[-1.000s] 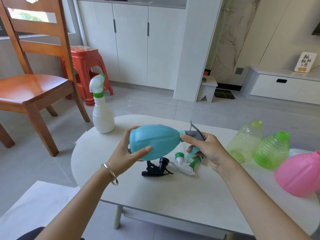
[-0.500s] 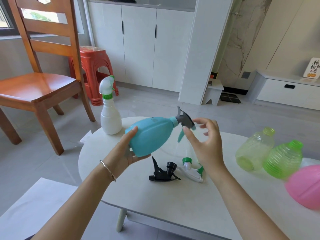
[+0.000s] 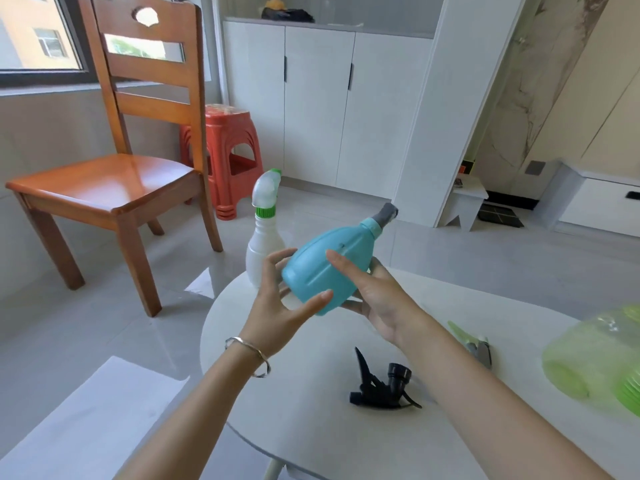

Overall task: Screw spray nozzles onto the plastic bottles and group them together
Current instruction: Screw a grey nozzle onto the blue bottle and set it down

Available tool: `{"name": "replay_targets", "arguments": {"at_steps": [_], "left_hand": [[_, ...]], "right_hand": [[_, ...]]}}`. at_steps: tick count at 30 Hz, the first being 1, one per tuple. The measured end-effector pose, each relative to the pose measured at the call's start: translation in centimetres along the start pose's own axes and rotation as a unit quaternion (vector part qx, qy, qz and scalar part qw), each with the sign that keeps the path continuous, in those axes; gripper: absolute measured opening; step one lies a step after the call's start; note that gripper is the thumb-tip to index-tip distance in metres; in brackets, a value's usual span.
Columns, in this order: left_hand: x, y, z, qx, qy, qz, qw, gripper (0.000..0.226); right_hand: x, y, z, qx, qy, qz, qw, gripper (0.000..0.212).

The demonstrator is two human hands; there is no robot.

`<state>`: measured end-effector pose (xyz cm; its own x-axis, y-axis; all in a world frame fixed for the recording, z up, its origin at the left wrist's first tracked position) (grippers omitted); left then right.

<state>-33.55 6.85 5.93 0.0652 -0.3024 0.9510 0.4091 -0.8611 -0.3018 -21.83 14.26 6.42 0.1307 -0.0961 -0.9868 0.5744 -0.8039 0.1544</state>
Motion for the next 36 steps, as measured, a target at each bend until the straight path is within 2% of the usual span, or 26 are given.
{"name": "replay_targets", "arguments": {"at_steps": [4, 7, 9, 11, 16, 21, 36], "left_hand": [[-0.2, -1.3, -1.6, -0.016, -0.094, 0.035, 0.995, 0.073], [-0.3, -2.6, -5.2, 0.086, -0.081, 0.062, 0.991, 0.061], [-1.3, -3.4, -8.2, 0.156, -0.084, 0.050, 0.983, 0.057], [-2.9, -4.4, -10.2, 0.173, -0.115, 0.014, 0.978, 0.063], [-6.3, -6.2, -10.0, 0.100, -0.161, -0.039, 0.981, 0.078], [-8.2, -7.5, -8.7, 0.049, -0.151, -0.056, 0.986, 0.078], [-8.8, -8.1, -8.5, 0.049, -0.150, -0.041, 0.987, 0.073]], "right_hand": [[-0.2, -2.3, 0.0, 0.016, 0.031, -0.038, 0.999, 0.067], [-0.4, -4.2, -0.7, 0.047, 0.102, -0.087, 0.990, 0.068], [-0.5, -5.3, -1.0, 0.052, 0.165, -0.110, 0.979, 0.071], [-0.1, -6.7, -1.1, 0.044, 0.231, -0.116, 0.965, 0.074], [1.2, -9.6, -0.6, 0.007, 0.346, -0.112, 0.932, 0.080], [2.6, -10.8, 0.6, -0.026, 0.379, -0.106, 0.919, 0.082], [3.6, -11.5, 1.2, -0.037, 0.364, -0.110, 0.924, 0.083]]}}
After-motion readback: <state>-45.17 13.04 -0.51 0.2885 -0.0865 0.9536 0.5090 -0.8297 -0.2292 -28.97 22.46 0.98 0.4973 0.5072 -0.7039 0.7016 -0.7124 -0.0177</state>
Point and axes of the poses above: each hand's wrist, its own y-axis away from the middle knuckle, its own z-axis out of the palm, x = y × z, the point moved 10 cm from there along -y, towards the middle knuckle, and after that the axes turned 11 degrees about y, right-handed, at the moved point
